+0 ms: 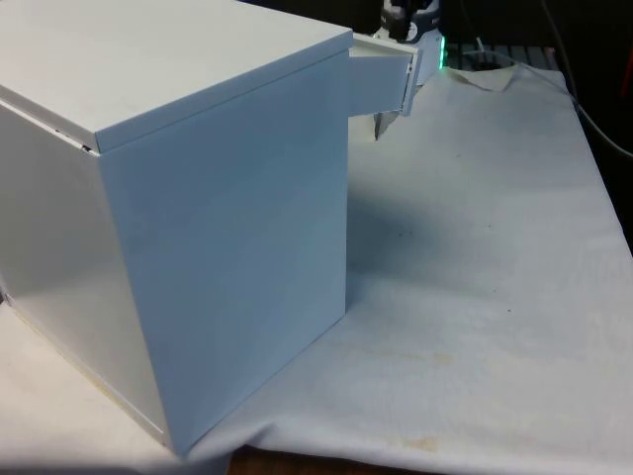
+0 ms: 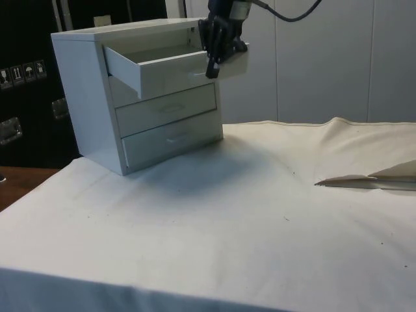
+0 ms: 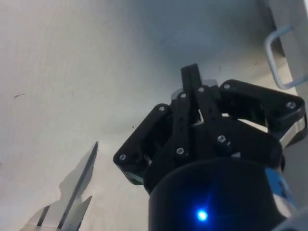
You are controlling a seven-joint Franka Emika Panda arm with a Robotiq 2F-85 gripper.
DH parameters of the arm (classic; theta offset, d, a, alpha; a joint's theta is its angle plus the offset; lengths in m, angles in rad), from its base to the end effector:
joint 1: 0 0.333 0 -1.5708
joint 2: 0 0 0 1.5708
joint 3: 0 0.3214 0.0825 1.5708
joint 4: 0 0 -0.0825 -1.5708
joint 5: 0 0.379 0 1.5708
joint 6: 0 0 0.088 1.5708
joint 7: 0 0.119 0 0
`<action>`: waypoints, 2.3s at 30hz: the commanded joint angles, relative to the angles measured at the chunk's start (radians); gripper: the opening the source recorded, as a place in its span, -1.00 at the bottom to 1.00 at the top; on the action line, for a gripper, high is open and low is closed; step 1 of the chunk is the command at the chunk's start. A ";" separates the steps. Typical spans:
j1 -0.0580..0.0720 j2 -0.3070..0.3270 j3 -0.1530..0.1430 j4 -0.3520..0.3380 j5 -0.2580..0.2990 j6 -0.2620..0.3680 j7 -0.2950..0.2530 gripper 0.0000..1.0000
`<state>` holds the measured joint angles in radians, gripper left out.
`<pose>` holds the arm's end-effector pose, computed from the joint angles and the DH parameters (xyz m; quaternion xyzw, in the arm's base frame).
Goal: Open the drawer, then close it.
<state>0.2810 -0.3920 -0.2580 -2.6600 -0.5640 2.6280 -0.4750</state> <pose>0.4197 0.0213 0.3946 0.8690 0.4434 0.1446 0.1652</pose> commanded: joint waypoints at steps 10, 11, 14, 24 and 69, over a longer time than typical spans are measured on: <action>-0.019 -0.002 -0.075 0.002 -0.059 0.018 -0.051 -1.00; -0.020 -0.001 -0.082 0.004 -0.065 0.020 -0.054 -1.00; -0.019 0.002 -0.100 0.010 -0.086 0.024 -0.058 -1.00; -0.023 0.017 -0.125 0.025 -0.155 0.049 -0.048 -1.00; -0.025 0.135 -0.167 0.149 -0.510 0.045 0.165 -1.00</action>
<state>0.2690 -0.2700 -0.4280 -2.5350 -1.0370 2.6660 -0.3320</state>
